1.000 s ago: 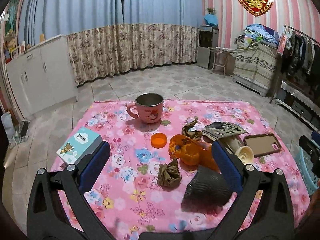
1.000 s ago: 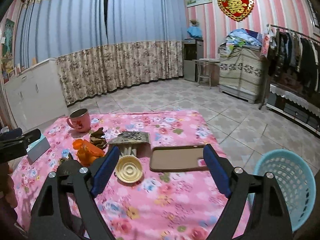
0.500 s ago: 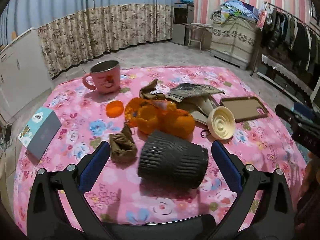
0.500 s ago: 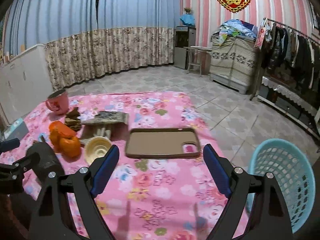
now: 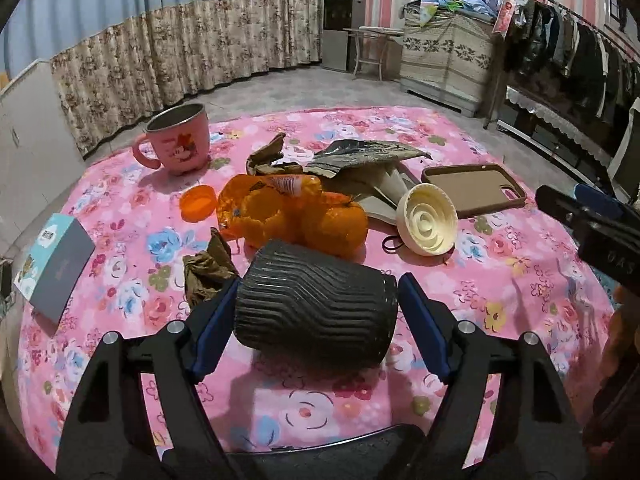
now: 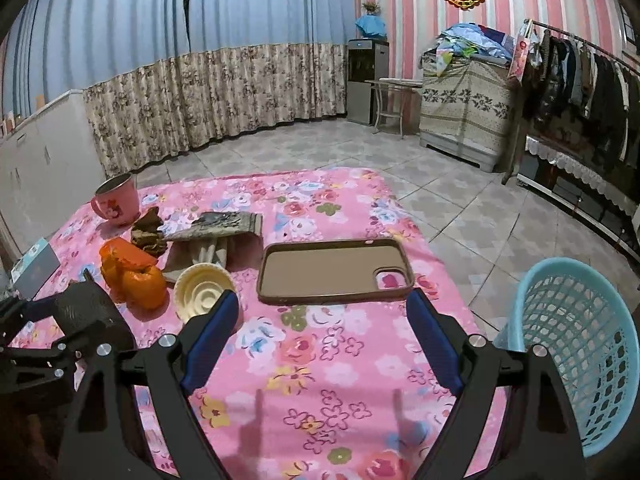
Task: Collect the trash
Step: 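Grasp the black ribbed cylinder with the left gripper while the right gripper returns to the table, then grasp the cream round lid with the right gripper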
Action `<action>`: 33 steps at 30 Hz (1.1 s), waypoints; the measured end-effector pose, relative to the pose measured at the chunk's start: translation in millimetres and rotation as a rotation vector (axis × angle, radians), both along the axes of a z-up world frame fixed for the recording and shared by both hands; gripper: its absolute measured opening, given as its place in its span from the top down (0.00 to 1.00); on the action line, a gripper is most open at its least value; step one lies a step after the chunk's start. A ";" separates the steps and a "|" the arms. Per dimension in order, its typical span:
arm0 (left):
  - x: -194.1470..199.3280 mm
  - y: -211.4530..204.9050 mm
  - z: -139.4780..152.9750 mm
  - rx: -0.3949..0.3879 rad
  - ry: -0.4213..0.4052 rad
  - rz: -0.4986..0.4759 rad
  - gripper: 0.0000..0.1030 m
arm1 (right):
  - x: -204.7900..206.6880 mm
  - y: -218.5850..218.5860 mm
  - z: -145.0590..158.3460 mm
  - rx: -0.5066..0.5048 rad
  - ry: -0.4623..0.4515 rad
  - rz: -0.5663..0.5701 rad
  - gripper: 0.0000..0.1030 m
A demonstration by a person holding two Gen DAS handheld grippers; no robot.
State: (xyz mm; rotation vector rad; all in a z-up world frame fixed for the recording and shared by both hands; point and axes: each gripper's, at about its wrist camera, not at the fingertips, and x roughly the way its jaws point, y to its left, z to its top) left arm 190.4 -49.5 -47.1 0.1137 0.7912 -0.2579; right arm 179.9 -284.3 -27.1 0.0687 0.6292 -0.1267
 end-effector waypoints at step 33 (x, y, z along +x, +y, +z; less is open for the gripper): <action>18.8 67.9 31.2 -0.013 -0.138 0.258 0.26 | 73.0 79.5 -57.5 0.053 0.236 0.209 0.32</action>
